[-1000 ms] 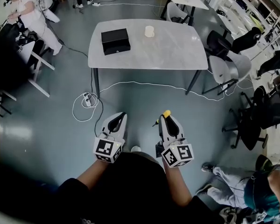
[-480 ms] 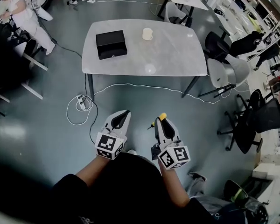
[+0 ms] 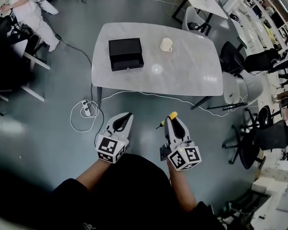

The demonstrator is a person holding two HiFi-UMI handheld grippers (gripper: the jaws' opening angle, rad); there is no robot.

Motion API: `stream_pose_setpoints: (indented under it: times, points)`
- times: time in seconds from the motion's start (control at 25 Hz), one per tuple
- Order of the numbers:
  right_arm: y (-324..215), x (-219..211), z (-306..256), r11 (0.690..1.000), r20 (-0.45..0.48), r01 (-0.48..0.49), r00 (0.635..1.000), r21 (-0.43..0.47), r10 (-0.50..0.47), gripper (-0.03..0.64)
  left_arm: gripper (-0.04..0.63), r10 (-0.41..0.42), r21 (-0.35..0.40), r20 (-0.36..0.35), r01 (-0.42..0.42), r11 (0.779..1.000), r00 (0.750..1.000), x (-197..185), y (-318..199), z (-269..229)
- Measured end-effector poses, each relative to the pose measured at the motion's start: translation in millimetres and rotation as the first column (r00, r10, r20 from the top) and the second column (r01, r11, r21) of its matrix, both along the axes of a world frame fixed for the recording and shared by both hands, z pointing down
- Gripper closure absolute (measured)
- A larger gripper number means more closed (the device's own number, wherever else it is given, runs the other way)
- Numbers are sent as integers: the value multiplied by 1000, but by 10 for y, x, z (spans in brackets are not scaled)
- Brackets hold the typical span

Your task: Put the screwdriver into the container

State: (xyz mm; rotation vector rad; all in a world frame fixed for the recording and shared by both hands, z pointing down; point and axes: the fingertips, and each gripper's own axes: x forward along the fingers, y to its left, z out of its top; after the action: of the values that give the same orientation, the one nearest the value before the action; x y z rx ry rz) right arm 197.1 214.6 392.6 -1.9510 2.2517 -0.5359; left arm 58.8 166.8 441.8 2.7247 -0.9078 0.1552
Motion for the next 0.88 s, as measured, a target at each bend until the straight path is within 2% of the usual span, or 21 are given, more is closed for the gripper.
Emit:
stream_pose_setpoints:
  times: [0.16,0.4,0.68,0.88]
  points:
    - [-494,35,-100,999,12,-42,999,11,42,543,578,-30,-32,-11,30,999,999,-300,-453,86]
    - [-1084,-43,-123,999,8,-43,999,25,43,543,578,-33,12,-11,33,999,999,-500,-981,74]
    - [-1432,-447,14,999,-18,35,999,-5,-35,543,578,-51,-11,-5,51,999,999,-640,-1260,143]
    - [-1690,-490,195,997,-32,68,997,-35,-70,543,578,-62,-21,2,62,998,998,-585,-1455,228]
